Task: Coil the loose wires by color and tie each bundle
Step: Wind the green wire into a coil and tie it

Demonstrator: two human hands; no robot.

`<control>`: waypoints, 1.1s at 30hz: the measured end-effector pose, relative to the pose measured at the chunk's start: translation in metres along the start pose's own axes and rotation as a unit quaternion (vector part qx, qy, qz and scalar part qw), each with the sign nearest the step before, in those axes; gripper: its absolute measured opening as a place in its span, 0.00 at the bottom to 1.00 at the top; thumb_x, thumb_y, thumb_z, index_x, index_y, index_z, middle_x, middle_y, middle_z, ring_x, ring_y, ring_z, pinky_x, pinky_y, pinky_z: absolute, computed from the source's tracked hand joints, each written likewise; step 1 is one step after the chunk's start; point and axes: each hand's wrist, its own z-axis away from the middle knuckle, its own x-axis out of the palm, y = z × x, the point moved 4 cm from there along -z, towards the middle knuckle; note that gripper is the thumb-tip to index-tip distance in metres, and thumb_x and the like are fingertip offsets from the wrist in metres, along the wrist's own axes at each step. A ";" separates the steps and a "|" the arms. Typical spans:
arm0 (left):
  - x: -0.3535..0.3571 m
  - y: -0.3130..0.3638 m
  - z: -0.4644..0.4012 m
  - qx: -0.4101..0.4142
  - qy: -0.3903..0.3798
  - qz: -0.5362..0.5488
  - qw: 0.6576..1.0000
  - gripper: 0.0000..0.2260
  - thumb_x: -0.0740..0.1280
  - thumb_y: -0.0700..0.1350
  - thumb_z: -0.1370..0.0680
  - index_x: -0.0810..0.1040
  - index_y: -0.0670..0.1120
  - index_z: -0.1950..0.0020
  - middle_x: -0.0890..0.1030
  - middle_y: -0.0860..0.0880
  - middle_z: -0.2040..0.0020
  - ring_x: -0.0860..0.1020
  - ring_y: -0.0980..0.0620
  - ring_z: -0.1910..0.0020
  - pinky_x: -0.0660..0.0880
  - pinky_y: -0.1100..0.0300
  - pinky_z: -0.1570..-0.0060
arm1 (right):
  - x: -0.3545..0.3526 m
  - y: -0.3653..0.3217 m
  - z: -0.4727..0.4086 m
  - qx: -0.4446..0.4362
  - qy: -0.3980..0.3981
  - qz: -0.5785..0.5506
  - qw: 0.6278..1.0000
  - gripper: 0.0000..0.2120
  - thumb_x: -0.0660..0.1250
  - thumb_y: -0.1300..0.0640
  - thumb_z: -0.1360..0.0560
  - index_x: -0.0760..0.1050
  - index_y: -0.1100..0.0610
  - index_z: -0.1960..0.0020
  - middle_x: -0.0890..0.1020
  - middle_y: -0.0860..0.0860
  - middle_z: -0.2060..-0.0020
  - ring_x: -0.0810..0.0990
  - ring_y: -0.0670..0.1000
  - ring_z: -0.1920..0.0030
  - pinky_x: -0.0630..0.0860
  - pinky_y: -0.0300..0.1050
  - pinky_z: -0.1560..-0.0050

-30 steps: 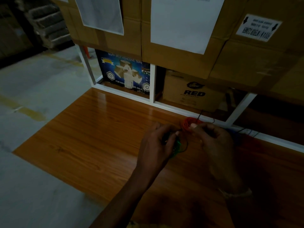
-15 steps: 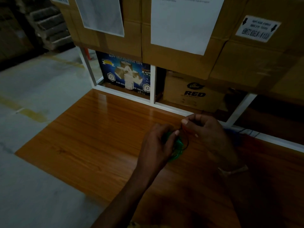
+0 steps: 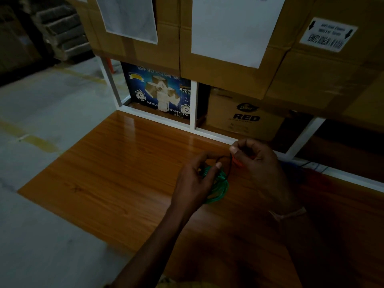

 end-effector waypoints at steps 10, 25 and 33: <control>0.002 0.004 -0.004 0.046 -0.021 -0.017 0.999 0.04 0.66 0.53 0.14 0.79 0.61 0.42 0.79 0.66 0.43 0.78 0.62 0.40 0.84 0.44 0.44 | -0.003 0.004 0.006 0.049 -0.010 -0.065 0.997 0.04 0.74 0.54 0.23 0.84 0.55 0.52 0.84 0.54 0.57 0.81 0.53 0.53 0.78 0.53 0.49; 0.003 0.010 0.002 0.061 -0.027 -0.004 0.998 0.05 0.69 0.50 0.16 0.81 0.57 0.41 0.79 0.61 0.44 0.77 0.60 0.39 0.83 0.48 0.43 | -0.001 0.006 0.010 0.080 -0.002 -0.113 0.990 0.04 0.73 0.57 0.24 0.84 0.58 0.55 0.85 0.47 0.59 0.80 0.37 0.60 0.73 0.28 0.64; 0.003 0.009 0.003 0.086 -0.034 -0.052 0.994 0.04 0.67 0.50 0.15 0.79 0.60 0.44 0.77 0.63 0.44 0.75 0.66 0.40 0.77 0.63 0.48 | 0.000 0.009 0.005 0.091 0.045 -0.093 0.990 0.05 0.70 0.54 0.20 0.83 0.52 0.53 0.85 0.51 0.56 0.82 0.48 0.54 0.77 0.46 0.52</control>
